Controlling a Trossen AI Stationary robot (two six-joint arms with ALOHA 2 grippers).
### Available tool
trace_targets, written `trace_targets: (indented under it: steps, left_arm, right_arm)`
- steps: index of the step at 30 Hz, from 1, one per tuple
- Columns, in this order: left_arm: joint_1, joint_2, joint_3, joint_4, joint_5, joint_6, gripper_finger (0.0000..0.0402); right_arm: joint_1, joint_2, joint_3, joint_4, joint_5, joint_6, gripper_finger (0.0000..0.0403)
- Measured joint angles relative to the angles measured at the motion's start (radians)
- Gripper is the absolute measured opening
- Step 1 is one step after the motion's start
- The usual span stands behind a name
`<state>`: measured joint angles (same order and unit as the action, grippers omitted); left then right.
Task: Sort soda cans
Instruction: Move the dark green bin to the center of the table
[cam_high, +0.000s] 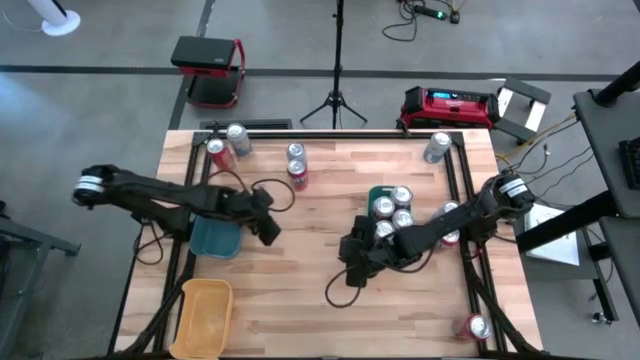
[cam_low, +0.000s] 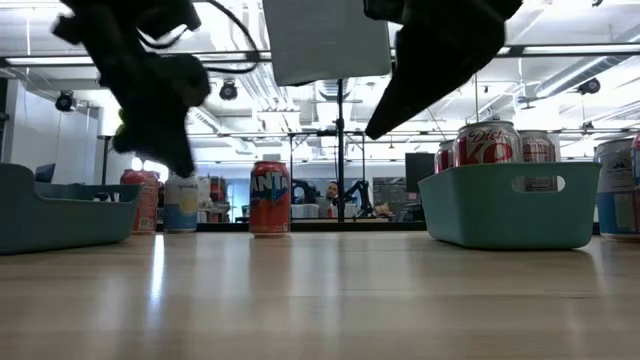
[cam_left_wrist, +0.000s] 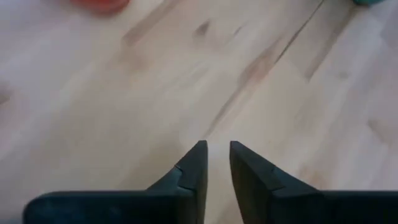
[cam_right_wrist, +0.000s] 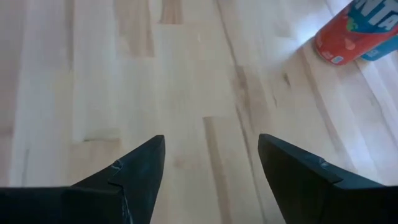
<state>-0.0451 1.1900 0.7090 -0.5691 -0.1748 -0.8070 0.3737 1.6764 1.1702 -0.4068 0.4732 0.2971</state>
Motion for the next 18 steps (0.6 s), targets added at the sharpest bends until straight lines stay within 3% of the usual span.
trace_targets:
  steps: [4,9,18]
  left_arm:
    - [-0.015,-0.033,0.051,-0.218,0.007,-0.149,0.0093]
    - [-0.021,-0.015,0.066,-0.432,0.095,-0.314,0.0115]
    - [-0.004,0.044,0.018,-0.454,0.125,-0.407,0.0144]
  right_arm:
    - [-0.018,0.0,0.0,0.002,0.0,-0.025,0.0264]
    - [-0.016,0.0,0.0,-0.017,-0.001,-0.041,0.0271]
    - [0.051,-0.046,0.0,-0.185,-0.001,0.018,0.0262]
